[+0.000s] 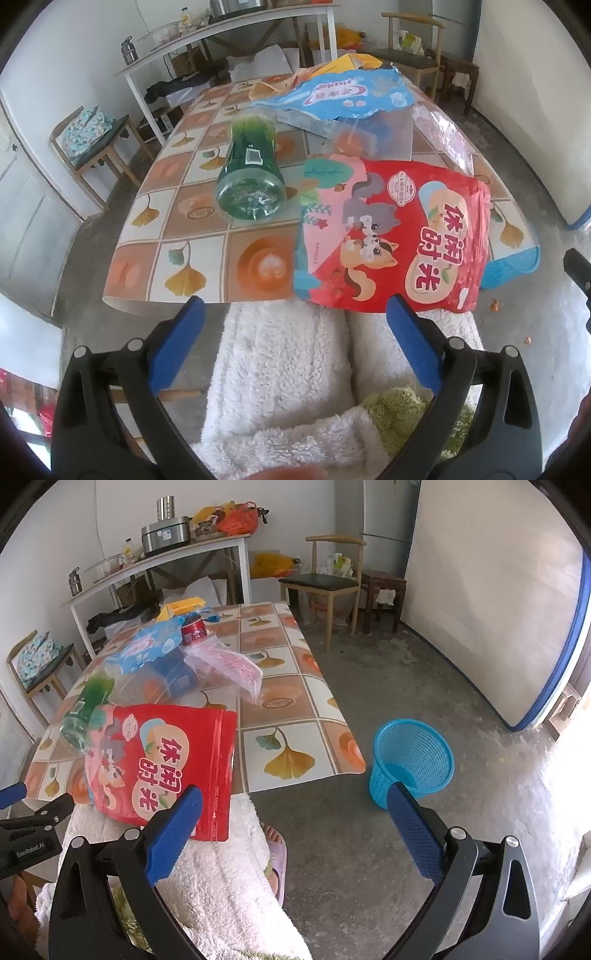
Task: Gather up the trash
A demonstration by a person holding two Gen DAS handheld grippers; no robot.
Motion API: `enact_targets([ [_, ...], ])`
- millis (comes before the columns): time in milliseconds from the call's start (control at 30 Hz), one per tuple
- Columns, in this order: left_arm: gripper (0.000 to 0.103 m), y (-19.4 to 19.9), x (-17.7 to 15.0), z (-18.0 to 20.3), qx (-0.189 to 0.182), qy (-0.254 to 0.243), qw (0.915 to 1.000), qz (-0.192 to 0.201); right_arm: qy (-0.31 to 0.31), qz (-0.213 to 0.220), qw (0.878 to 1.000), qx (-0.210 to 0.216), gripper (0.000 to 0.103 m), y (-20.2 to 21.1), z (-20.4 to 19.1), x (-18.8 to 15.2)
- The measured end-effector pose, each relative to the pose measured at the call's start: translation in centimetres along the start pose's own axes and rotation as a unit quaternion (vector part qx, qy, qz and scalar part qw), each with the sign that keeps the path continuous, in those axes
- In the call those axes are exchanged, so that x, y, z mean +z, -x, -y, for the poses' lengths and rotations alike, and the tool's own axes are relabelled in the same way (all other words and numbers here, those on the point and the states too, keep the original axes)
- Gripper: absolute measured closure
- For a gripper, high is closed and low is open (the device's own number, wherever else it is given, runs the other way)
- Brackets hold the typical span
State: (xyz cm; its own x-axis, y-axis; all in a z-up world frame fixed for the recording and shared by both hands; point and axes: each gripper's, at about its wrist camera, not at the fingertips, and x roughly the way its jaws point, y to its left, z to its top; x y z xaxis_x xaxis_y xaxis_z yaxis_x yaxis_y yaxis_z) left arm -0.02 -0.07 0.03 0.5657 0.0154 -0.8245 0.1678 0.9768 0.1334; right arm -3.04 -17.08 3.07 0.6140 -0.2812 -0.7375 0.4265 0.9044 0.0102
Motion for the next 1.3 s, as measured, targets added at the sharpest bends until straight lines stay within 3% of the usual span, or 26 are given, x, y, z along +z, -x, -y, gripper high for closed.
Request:
enact_targets([
  [1300, 0.009, -0.2, -0.6, -1.1, -0.001, 0.004, 1.0, -0.003, -0.003, 0.002, 1.0, 0.003, 0.006, 0.0, 0.3, 0.2],
])
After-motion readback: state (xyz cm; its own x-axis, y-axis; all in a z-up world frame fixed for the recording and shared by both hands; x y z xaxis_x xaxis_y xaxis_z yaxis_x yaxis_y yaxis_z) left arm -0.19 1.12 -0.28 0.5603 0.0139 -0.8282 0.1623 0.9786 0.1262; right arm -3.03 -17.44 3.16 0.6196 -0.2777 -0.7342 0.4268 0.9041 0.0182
